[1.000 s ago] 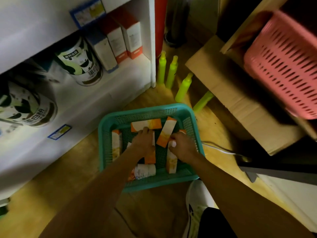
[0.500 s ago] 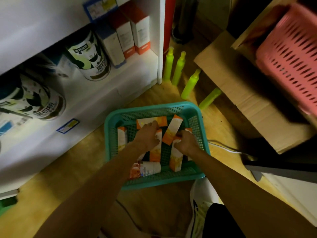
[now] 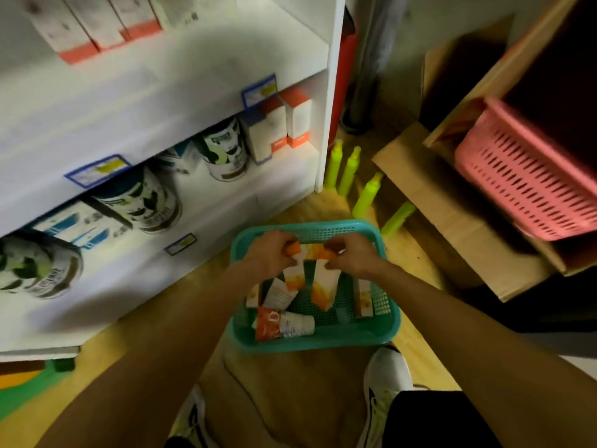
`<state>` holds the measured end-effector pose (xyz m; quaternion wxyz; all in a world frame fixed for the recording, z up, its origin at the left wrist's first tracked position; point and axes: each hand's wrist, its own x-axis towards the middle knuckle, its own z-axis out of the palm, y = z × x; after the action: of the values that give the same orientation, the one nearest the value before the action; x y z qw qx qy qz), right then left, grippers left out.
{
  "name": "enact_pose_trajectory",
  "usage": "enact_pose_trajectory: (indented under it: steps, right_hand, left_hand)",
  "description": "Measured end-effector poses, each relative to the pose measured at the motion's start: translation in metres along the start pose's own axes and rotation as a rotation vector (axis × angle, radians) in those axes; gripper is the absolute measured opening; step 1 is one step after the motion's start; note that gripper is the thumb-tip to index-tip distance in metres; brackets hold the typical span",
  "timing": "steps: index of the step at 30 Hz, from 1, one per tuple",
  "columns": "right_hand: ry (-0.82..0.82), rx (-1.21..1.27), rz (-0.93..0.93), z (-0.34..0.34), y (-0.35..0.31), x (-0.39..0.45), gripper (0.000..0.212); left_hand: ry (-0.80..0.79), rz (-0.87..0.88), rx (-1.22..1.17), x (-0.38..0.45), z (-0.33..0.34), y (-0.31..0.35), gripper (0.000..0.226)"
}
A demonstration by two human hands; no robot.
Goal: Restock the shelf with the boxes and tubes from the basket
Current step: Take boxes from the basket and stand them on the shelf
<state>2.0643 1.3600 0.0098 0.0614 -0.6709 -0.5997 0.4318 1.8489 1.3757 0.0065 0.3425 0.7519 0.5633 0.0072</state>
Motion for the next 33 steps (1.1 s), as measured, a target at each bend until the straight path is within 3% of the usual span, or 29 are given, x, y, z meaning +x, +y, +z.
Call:
enact_pose_trajectory:
  steps: [3, 7, 9, 15, 25, 33]
  right_hand:
    - [0.045, 0.042, -0.079, -0.014, -0.033, -0.011, 0.055]
    - [0.091, 0.145, -0.180, -0.028, -0.078, -0.035, 0.042]
    - [0.104, 0.241, -0.210, -0.037, -0.101, -0.054, 0.040]
    - [0.221, 0.426, -0.286, -0.064, -0.167, -0.106, 0.042]
    - [0.274, 0.353, -0.587, -0.085, -0.301, -0.196, 0.040]
    - [0.342, 0.353, -0.812, -0.086, -0.408, -0.253, 0.037]
  left_hand:
    - [0.076, -0.001, -0.010, -0.017, -0.034, 0.001, 0.020]
    - [0.250, -0.039, 0.006, -0.052, -0.077, 0.005, 0.060]
    - [0.315, -0.042, 0.013, -0.076, -0.097, 0.011, 0.068]
    - [0.460, 0.006, 0.066, -0.149, -0.163, 0.037, 0.066]
    - [0.691, 0.039, 0.274, -0.281, -0.265, 0.073, 0.035]
    - [0.966, -0.033, 0.278, -0.382, -0.346, 0.076, 0.042]
